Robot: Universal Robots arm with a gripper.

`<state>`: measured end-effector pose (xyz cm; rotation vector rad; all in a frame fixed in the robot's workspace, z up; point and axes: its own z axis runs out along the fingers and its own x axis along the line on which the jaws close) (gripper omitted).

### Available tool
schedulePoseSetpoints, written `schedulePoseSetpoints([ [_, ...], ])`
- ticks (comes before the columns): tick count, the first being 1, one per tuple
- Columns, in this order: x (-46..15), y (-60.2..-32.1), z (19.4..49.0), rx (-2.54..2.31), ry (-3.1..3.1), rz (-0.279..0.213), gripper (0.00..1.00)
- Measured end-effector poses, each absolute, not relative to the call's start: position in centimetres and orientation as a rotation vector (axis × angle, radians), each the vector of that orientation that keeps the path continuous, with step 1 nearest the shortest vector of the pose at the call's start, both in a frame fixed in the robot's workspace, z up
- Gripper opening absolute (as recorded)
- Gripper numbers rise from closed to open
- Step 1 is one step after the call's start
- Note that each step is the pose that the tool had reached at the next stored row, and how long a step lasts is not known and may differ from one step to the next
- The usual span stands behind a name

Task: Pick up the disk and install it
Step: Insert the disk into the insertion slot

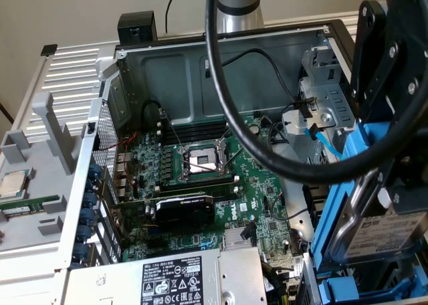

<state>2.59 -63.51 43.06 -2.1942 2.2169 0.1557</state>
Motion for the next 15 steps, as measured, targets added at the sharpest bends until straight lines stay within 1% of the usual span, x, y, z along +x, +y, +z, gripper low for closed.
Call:
schedulePoseSetpoints([
  [15,2.52,-63.50,42.79,-2.194,2.217,0.156,0.37],
])
